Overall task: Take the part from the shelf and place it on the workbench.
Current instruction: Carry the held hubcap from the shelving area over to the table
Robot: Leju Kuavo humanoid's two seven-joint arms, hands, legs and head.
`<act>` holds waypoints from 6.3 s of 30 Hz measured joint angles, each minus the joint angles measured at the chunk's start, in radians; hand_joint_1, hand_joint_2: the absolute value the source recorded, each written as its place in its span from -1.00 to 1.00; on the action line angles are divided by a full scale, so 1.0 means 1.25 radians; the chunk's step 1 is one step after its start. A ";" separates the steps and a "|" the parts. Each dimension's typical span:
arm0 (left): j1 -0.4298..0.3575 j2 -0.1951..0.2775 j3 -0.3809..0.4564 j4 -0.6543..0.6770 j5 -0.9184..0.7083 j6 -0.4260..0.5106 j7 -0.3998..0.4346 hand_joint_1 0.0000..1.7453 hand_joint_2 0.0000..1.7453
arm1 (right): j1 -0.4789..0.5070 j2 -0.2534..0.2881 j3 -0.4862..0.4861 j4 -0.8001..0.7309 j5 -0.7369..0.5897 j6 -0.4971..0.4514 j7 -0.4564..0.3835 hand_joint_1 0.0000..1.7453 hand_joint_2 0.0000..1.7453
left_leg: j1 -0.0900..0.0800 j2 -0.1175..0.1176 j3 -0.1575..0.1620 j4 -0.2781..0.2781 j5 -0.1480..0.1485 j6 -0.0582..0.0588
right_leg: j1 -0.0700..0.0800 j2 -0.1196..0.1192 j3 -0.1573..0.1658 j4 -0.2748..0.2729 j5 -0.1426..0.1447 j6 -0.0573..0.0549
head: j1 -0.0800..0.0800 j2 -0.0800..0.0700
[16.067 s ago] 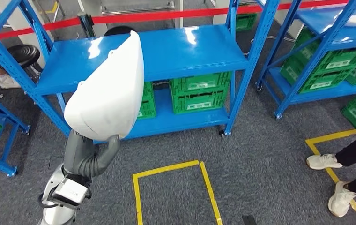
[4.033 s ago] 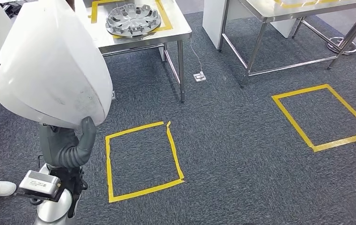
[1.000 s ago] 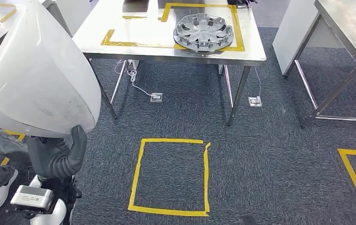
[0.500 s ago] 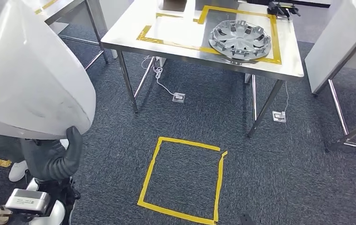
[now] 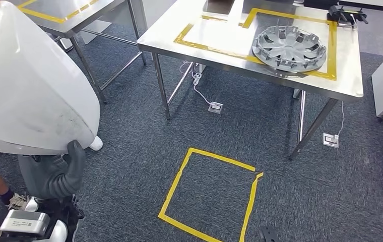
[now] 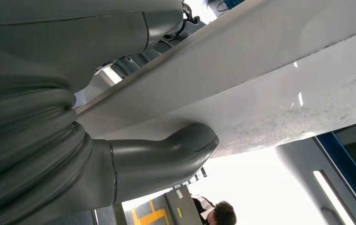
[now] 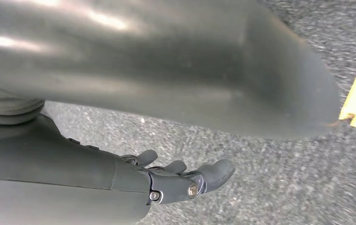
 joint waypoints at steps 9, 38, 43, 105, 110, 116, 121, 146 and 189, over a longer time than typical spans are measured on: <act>0.000 0.008 0.000 -0.003 0.000 -0.017 0.008 1.00 1.00 | 0.005 0.001 -0.006 0.000 0.001 0.015 0.001 -1.00 -1.00 | -0.008 0.043 0.028 -0.051 0.040 0.018 | 0.014 -0.028 0.013 0.002 -0.014 -0.001 | -0.002 0.000; -0.006 0.002 0.007 -0.017 -0.009 -0.041 0.026 1.00 1.00 | 0.019 0.003 -0.025 0.000 0.003 0.032 -0.027 -1.00 -1.00 | -0.006 0.042 -0.012 0.014 0.029 0.019 | 0.014 -0.024 0.024 0.005 -0.027 -0.005 | 0.002 0.000; -0.006 0.002 0.008 -0.024 -0.010 -0.041 0.028 1.00 1.00 | 0.016 0.003 -0.025 0.001 0.005 0.033 -0.024 -1.00 -1.00 | -0.014 0.038 0.032 -0.067 0.038 0.039 | 0.012 -0.025 0.033 0.011 -0.034 0.016 | 0.003 0.000; -0.003 0.016 0.007 -0.011 -0.006 -0.027 0.027 1.00 1.00 | 0.007 -0.013 -0.047 0.001 -0.012 0.023 0.017 -1.00 -1.00 | -0.008 0.040 0.025 -0.054 0.035 0.042 | 0.009 -0.009 0.023 0.027 -0.035 0.026 | 0.003 0.000; -0.013 0.010 0.006 0.004 0.005 -0.035 0.026 1.00 1.00 | 0.009 -0.011 -0.060 0.001 -0.024 0.018 0.008 -1.00 -1.00 | -0.013 0.068 0.049 -0.056 0.011 0.059 | 0.009 -0.023 -0.107 0.229 -0.111 0.036 | 0.006 0.000; -0.016 0.007 0.003 0.019 0.006 -0.035 0.024 1.00 1.00 | 0.013 -0.011 -0.069 0.001 -0.026 0.016 0.005 -1.00 -1.00 | -0.023 0.109 0.095 -0.058 -0.029 0.052 | 0.030 -0.077 -0.067 0.037 0.014 0.004 | 0.005 0.000; -0.028 0.006 -0.001 0.031 0.009 -0.038 0.023 1.00 1.00 | 0.018 -0.010 -0.096 0.001 -0.078 -0.009 -0.021 -1.00 -1.00 | -0.020 0.097 0.101 -0.016 -0.039 0.028 | 0.022 -0.050 -0.037 0.010 0.023 -0.014 | 0.003 0.000; -0.043 0.005 -0.001 0.057 -0.002 -0.035 0.034 1.00 1.00 | 0.015 0.010 -0.203 0.002 -0.161 -0.014 -0.041 -1.00 -1.00 | -0.017 0.111 0.107 -0.064 -0.030 0.049 | 0.025 -0.067 -0.071 0.047 0.016 0.008 | 0.006 0.000; 0.003 0.026 0.017 0.014 -0.008 -0.051 0.029 1.00 1.00 | 0.039 0.012 -0.220 0.002 -0.183 0.082 -0.152 -1.00 -1.00 | -0.006 0.044 -0.021 0.101 -0.051 0.002 | 0.012 -0.024 0.002 0.001 0.000 -0.013 | -0.007 0.000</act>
